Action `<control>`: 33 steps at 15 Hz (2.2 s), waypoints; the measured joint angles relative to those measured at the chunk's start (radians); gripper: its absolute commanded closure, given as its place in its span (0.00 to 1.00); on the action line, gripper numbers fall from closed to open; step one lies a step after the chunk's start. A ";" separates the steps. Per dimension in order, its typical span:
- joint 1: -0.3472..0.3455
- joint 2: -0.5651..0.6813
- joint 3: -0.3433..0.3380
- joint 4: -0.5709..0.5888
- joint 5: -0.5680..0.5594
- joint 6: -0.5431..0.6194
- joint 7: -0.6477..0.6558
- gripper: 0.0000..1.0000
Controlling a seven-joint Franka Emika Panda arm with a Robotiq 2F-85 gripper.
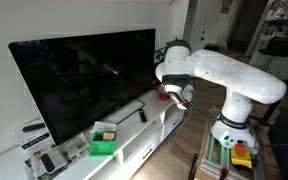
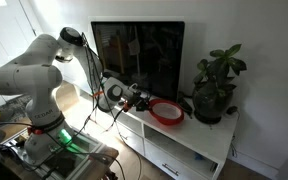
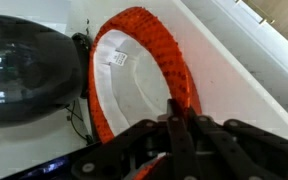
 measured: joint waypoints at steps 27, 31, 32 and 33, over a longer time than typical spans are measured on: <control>-0.229 -0.587 0.206 -0.156 -0.059 -0.253 -0.033 0.00; -0.247 -0.739 0.231 -0.154 -0.059 -0.499 0.022 0.00; -0.248 -0.760 0.237 -0.145 -0.059 -0.557 0.056 0.00; -0.255 -0.778 0.251 -0.132 -0.059 -0.608 0.097 0.00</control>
